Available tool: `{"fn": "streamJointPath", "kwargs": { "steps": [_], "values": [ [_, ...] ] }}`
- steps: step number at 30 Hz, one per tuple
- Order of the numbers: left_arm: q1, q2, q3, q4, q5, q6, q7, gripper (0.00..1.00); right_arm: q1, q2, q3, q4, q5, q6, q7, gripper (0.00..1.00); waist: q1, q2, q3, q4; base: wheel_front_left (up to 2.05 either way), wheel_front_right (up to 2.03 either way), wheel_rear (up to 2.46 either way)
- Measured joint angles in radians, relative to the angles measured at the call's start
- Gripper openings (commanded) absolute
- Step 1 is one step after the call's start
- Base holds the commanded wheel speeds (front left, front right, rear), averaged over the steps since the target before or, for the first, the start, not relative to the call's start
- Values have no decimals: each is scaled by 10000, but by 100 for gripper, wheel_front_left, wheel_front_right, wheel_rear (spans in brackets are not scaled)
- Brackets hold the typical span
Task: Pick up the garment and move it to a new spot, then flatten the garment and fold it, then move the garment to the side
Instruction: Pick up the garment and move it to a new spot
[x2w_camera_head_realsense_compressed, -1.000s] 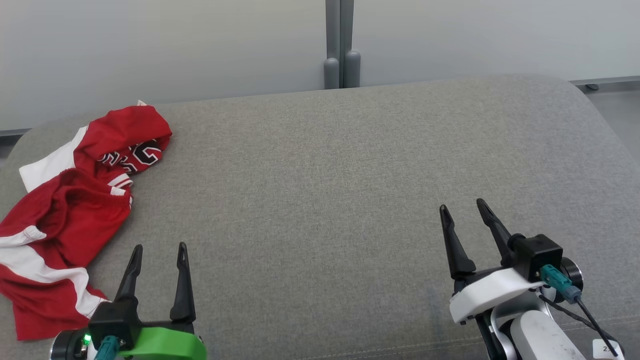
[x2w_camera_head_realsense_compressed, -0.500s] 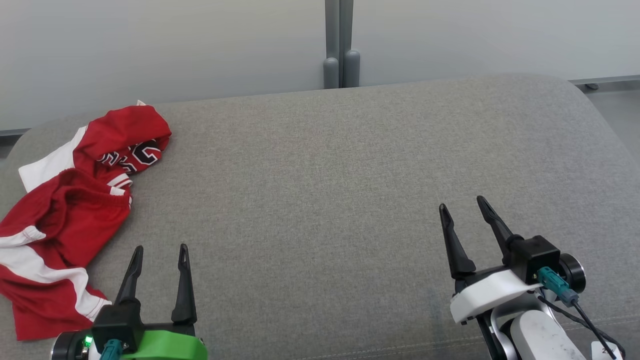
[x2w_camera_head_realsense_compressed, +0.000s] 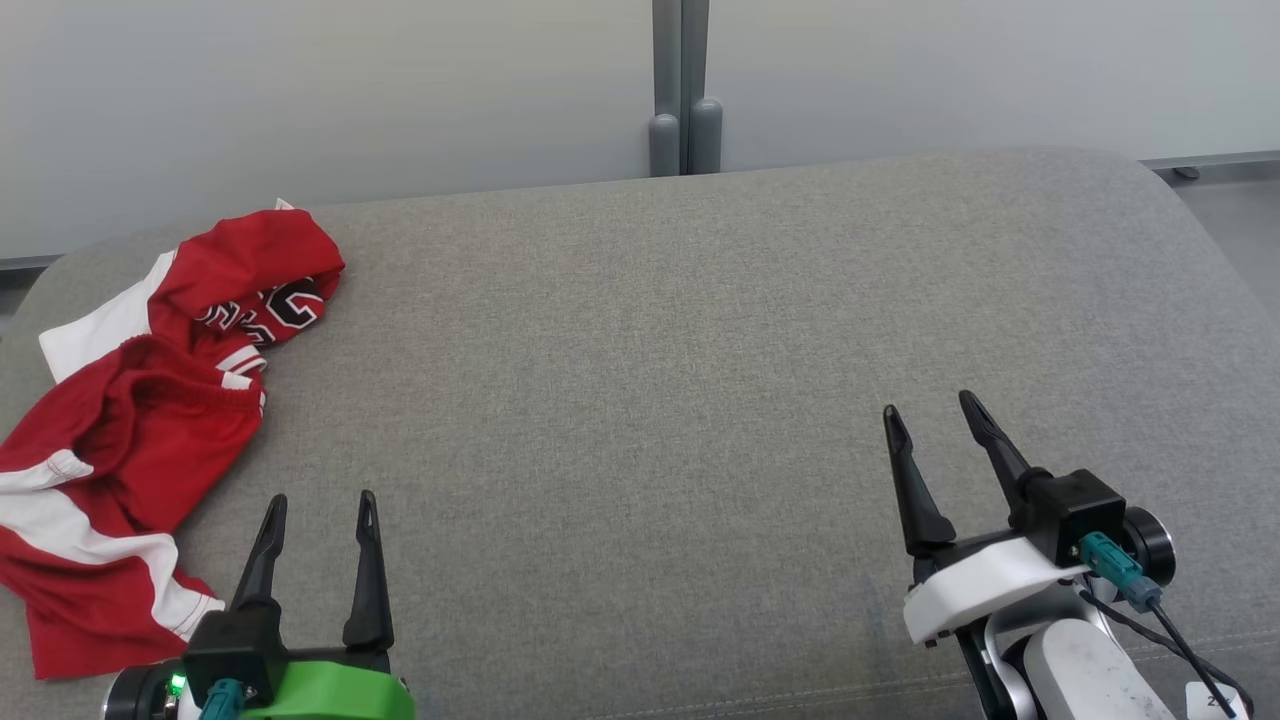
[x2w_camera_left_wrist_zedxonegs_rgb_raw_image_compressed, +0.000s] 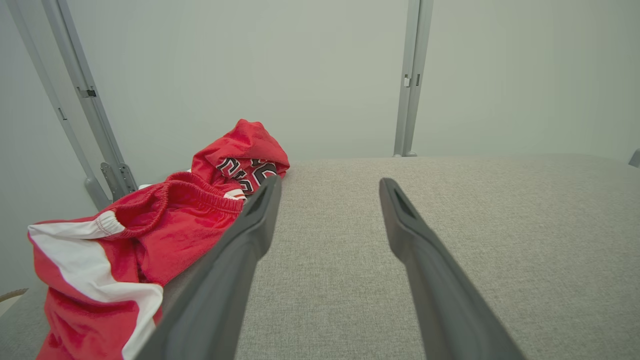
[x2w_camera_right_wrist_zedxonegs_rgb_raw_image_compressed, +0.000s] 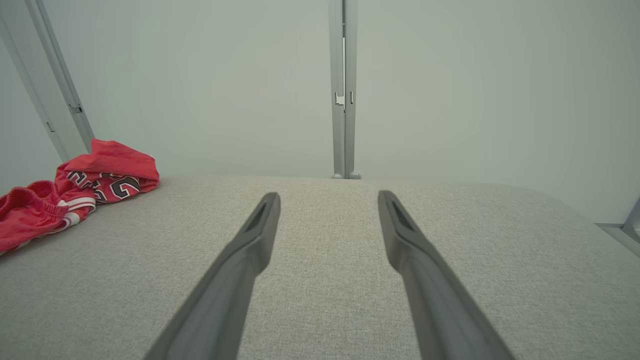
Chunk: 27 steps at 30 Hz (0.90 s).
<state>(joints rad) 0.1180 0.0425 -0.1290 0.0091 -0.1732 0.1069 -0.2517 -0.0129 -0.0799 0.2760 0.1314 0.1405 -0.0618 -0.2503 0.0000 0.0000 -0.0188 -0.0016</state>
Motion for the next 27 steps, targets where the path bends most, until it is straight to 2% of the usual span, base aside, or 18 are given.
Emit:
{"fn": "streamJointPath", "kwargs": {
  "steps": [15,27],
  "values": [
    [-3,0,-92,94,0,-10,0,100,4,27,-205,2,0,44,0,100,0,0,-21,118,0,0,0],
    [-53,0,-50,105,-58,-10,0,100,12,35,-211,-10,0,188,0,100,0,0,-18,958,0,0,0]
  ]
}}
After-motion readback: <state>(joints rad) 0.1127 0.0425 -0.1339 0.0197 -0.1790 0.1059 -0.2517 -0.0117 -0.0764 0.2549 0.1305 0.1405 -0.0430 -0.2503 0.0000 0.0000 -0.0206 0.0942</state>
